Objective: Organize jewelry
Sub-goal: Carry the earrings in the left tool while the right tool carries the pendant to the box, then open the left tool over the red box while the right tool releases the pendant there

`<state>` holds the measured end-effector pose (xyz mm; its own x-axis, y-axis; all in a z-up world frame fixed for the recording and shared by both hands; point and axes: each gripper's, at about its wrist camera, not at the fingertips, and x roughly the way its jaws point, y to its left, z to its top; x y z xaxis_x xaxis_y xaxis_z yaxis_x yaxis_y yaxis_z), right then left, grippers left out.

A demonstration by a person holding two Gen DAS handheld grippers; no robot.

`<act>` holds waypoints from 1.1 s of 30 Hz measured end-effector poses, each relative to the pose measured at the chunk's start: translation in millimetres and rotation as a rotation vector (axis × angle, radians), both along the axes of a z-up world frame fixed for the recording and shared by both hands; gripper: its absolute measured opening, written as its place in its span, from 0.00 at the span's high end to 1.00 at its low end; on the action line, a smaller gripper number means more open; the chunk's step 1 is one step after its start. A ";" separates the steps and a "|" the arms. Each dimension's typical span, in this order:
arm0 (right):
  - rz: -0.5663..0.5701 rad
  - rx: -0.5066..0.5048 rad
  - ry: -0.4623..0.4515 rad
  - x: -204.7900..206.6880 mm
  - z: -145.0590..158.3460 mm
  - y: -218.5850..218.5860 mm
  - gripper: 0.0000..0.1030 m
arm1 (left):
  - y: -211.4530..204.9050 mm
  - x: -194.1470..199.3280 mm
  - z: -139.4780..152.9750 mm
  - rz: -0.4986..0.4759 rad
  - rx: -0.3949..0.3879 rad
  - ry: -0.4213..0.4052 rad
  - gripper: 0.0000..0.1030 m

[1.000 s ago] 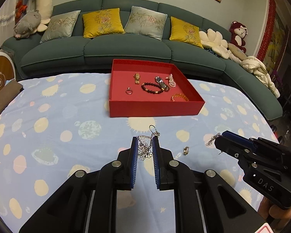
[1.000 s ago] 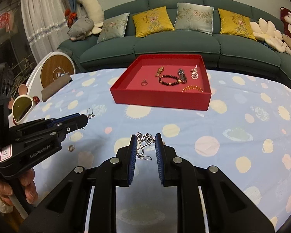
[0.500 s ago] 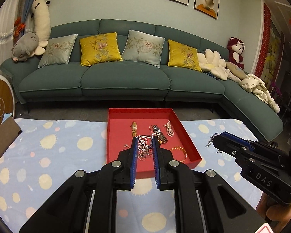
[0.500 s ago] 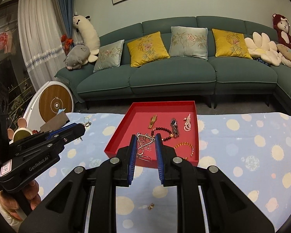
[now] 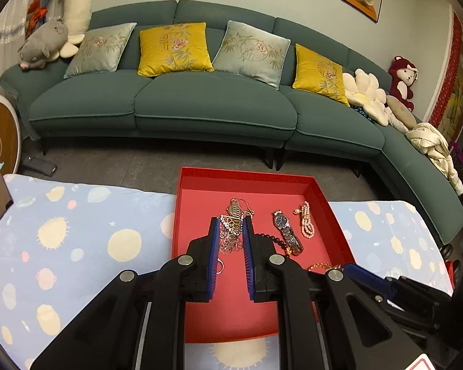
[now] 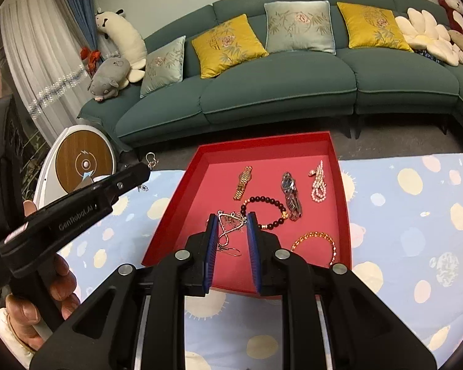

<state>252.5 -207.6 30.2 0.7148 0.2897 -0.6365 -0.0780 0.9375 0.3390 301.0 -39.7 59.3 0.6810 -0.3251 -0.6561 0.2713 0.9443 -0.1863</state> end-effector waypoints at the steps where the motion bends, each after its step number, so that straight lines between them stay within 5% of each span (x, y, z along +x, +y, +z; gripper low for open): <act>1: 0.003 0.001 0.013 3.6 -6.5 0.8 0.82 | -0.3 3.3 -5.3 0.005 0.003 0.007 0.88; 10: 0.014 -0.001 0.065 21.8 -44.2 8.1 0.82 | -9.0 27.2 -42.3 0.010 0.059 0.050 0.88; 21: 0.033 -0.017 0.078 33.2 -57.6 14.9 0.82 | -10.1 42.1 -58.8 0.031 0.047 0.090 0.88; 24: 0.013 -0.017 0.041 31.3 -55.5 12.7 0.81 | -5.5 45.8 -59.2 0.046 0.007 0.123 0.80; 27: -0.037 0.017 -0.032 19.4 -37.3 0.0 0.67 | 5.0 37.7 -44.7 0.065 -0.029 0.099 0.75; 33: -0.060 0.040 -0.145 -23.6 32.4 -21.7 0.66 | 33.8 -11.7 13.0 0.039 -0.054 0.003 0.67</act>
<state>228.8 -229.3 62.6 0.8149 0.2669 -0.5144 -0.0730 0.9278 0.3657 289.3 -5.9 72.2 0.6915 -0.3336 -0.6407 0.2342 0.9426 -0.2381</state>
